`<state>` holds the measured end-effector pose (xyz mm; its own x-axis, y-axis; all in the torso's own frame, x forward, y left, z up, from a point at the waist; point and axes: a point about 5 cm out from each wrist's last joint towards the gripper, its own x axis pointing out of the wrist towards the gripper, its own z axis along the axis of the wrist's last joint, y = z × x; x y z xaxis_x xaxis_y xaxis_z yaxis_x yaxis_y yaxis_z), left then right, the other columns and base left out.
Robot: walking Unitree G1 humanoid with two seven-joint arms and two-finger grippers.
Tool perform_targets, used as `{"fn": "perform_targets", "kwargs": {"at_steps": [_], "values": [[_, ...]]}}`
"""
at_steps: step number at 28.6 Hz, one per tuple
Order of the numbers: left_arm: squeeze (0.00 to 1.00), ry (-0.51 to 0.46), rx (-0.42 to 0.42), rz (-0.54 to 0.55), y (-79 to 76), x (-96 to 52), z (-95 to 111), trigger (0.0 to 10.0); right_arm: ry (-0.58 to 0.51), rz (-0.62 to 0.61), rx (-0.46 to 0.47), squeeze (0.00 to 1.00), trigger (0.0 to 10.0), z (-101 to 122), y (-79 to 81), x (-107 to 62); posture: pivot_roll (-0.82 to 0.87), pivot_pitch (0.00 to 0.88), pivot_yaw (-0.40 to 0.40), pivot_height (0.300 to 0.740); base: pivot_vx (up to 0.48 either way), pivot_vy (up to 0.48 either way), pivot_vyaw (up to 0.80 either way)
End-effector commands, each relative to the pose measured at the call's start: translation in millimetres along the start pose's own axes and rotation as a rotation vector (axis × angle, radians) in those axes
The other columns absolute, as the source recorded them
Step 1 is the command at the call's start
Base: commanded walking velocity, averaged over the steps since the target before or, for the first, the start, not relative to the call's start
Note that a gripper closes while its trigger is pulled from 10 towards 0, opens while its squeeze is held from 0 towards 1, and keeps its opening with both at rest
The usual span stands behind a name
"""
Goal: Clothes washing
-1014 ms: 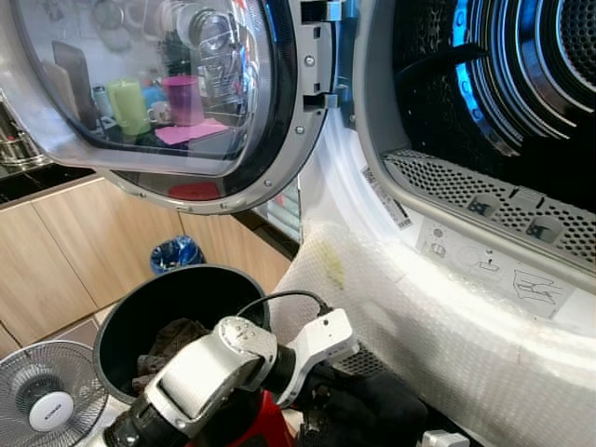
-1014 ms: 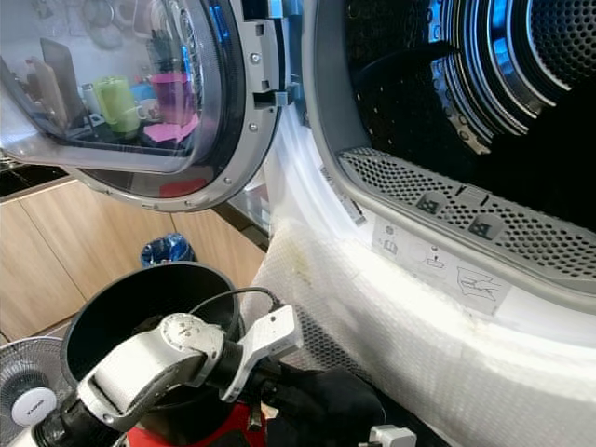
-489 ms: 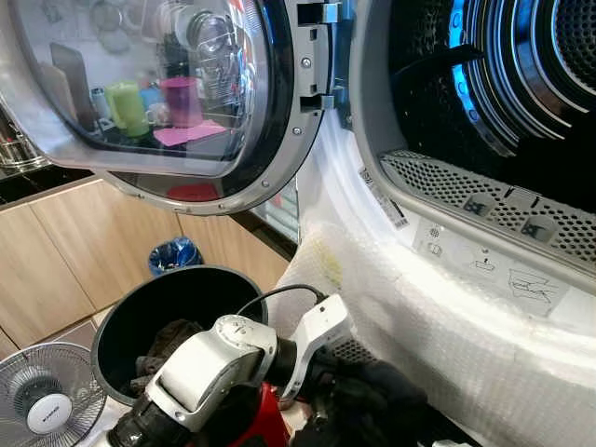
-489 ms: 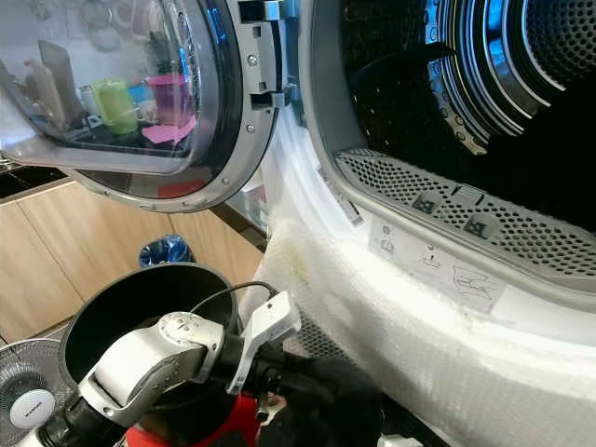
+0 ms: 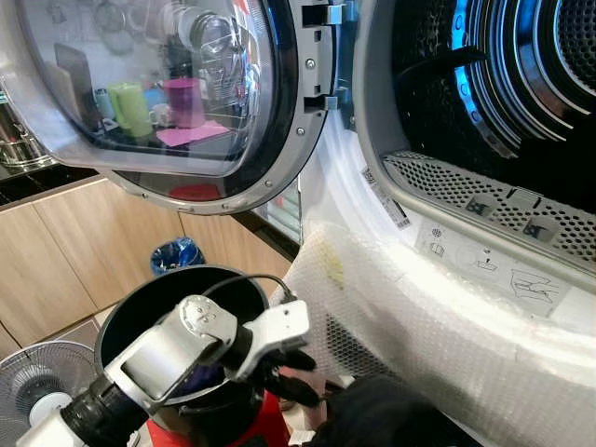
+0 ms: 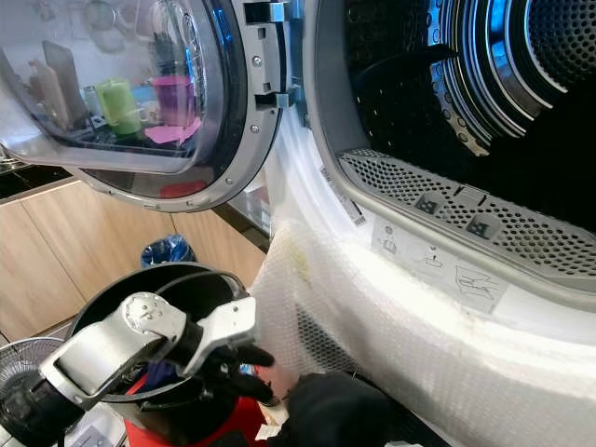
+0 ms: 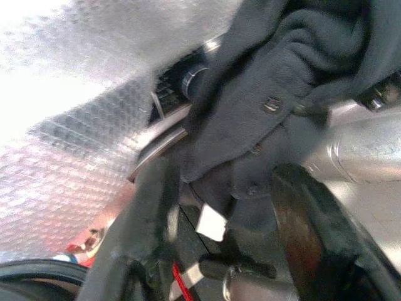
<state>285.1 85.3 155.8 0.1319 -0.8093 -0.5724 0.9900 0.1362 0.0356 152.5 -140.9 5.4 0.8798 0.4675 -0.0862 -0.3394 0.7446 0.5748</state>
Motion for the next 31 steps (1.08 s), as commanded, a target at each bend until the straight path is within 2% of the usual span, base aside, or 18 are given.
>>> {"fn": "perform_targets", "kwargs": {"at_steps": [1, 5, 10, 15, 16, 17, 19, 21, 22, 23, 27, 28, 31], "values": [[0.0, -0.073, -0.038, 0.02, 4.7, -4.1, 9, 10.0, -0.008, 0.025, -0.001, 0.0, 0.0, 2, 2.6, 3.9, 0.24, 0.0, 0.044, 0.74, 0.0, 0.0, 0.0], [0.0, -0.155, -0.075, -0.03, 1.3, -8.3, 11, 10.0, -0.005, 0.03, -0.002, 0.0, 0.0, 3, 3.1, 5.5, 0.23, 0.0, 0.043, 0.74, 0.0, 0.0, 0.0], [0.0, -0.129, -0.067, 0.03, 7.9, -21.2, 3, 10.0, -0.007, 0.027, -0.005, 0.0, 0.0, 3, 2.7, 2.7, 0.22, 0.0, 0.046, 0.74, 0.0, 0.0, 0.0], [0.0, -0.13, -0.071, 0.037, 8.5, -21.2, 3, 10.0, -0.006, 0.027, -0.005, 0.0, 0.0, 3, 2.7, 2.5, 0.22, 0.0, 0.046, 0.74, 0.0, 0.0, 0.0], [0.0, -0.111, -0.089, 0.263, 24.0, -31.8, -12, 10.0, 0.014, 0.054, -0.009, 0.0, 0.0, 2, 6.7, -4.9, 0.22, 0.0, 0.046, 0.74, 0.0, 0.0, 0.0], [0.0, -0.075, -0.076, 0.578, 40.9, -49.9, -34, 10.0, 0.044, 0.099, -0.016, 0.0, 0.0, 1, 14.4, -15.4, 0.23, 0.0, 0.041, 0.74, 0.0, 0.0, 0.0], [0.0, -0.077, -0.031, 0.747, 45.6, -57.9, -45, 10.0, 0.061, 0.153, -0.026, 0.0, 0.0, 4, 25.1, -21.9, 0.23, 0.0, 0.039, 0.74, 0.0, 0.0, 0.0], [0.0, -0.149, -0.078, 0.818, 46.6, -60.3, -51, 10.0, 0.068, 0.19, -0.037, 0.0, 0.0, 7, 32.9, -25.9, 0.23, 0.0, 0.032, 0.74, 0.0, 0.0, 0.0], [0.0, -0.13, -0.047, 0.889, 47.8, -62.1, -57, 10.0, 0.069, 0.211, -0.051, 0.0, 0.0, 12, 38.2, -29.7, 0.23, 0.0, 0.028, 0.74, 0.0, 0.0, 0.0], [0.0, -0.132, -0.04, 0.915, 48.0, -62.2, -60, 10.0, 0.07, 0.221, -0.06, 0.0, 0.0, 14, 40.7, -31.3, 0.23, 0.0, 0.028, 0.74, 0.0, 0.0, 0.0], [0.0, -0.2, -0.056, 1.025, 45.8, -58.1, -71, 10.0, 0.075, 0.289, -0.1, 0.0, 0.0, 26, 58.1, -37.1, 0.22, 0.0, 0.028, 0.74, 0.0, 0.0, 0.0], [0.0, -0.2, -0.056, 1.025, 45.8, -58.1, -71, 10.0, 0.075, 0.289, -0.1, 0.0, 0.0, 26, 58.1, -37.1, 0.22, 0.0, 0.028, 0.74, 0.0, 0.0, 0.0], [0.0, -0.243, -0.067, 1.071, 44.8, -54.9, -76, 10.0, -0.03, 0.348, -0.134, 0.0, 0.0, 52, 76.0, -30.0, 0.21, 0.0, 0.029, 0.74, 0.0, 0.0, 0.0]]}}
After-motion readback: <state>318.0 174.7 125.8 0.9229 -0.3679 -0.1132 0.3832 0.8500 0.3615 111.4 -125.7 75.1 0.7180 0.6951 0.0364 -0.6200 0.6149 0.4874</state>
